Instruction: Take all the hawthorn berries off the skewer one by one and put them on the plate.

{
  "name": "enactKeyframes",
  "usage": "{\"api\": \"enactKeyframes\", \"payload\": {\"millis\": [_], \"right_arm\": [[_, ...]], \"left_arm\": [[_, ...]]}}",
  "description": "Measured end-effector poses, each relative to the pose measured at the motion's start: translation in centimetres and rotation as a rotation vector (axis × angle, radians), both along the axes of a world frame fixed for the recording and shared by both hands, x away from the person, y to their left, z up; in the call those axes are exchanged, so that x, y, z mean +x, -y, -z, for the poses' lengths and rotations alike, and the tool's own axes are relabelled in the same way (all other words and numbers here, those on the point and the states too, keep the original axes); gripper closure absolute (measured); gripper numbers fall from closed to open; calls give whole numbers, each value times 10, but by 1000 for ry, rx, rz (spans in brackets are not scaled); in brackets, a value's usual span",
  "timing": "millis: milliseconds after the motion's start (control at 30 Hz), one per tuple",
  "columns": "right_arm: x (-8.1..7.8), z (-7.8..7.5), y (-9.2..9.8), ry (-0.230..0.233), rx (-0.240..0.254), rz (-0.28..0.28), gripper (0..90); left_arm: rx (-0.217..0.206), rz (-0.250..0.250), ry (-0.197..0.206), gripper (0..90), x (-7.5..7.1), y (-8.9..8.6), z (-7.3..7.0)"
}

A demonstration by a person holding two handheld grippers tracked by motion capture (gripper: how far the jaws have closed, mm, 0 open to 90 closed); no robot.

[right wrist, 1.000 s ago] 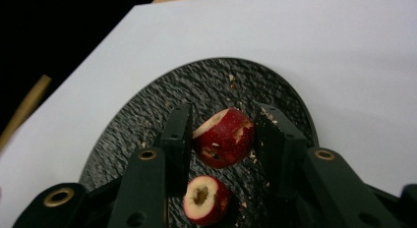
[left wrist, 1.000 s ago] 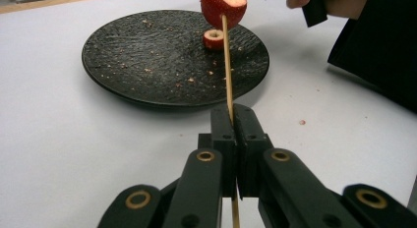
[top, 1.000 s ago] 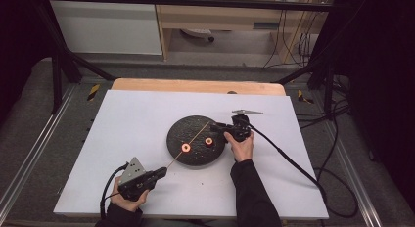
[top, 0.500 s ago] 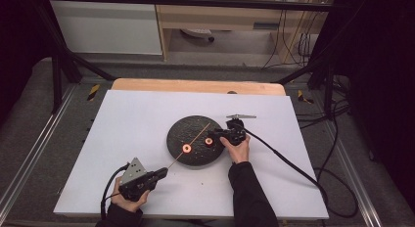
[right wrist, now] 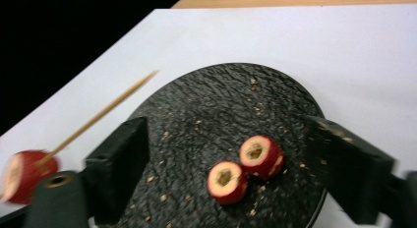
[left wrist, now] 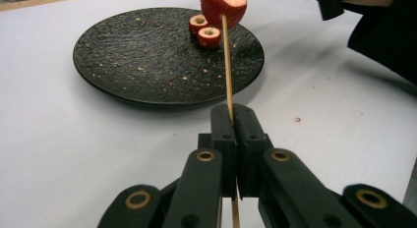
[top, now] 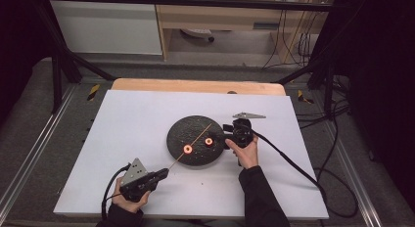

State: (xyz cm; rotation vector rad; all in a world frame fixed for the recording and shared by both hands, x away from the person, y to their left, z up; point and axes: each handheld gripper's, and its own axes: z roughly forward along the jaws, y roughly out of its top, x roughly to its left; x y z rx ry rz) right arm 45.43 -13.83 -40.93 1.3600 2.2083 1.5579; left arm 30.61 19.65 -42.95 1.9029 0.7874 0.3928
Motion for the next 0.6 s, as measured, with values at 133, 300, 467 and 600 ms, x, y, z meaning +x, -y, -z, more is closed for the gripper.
{"api": "enactKeyframes", "payload": {"millis": [133, 300, 467, 600], "right_arm": [[-14, -3, 3, 14, 16, -27, 102], [-32, 0, 2, 15, 35, -66, 64], [-46, 6, -6, 16, 49, -102, 60], [-52, 7, -9, 14, 55, -112, 57]], "left_arm": [[3, 4, 2, 879, 0, 1, 0], [6, 9, -1, 879, -1, 4, 1], [9, 18, -1, 879, -1, 7, 2], [9, 23, 0, 879, -2, 9, 2]]}}
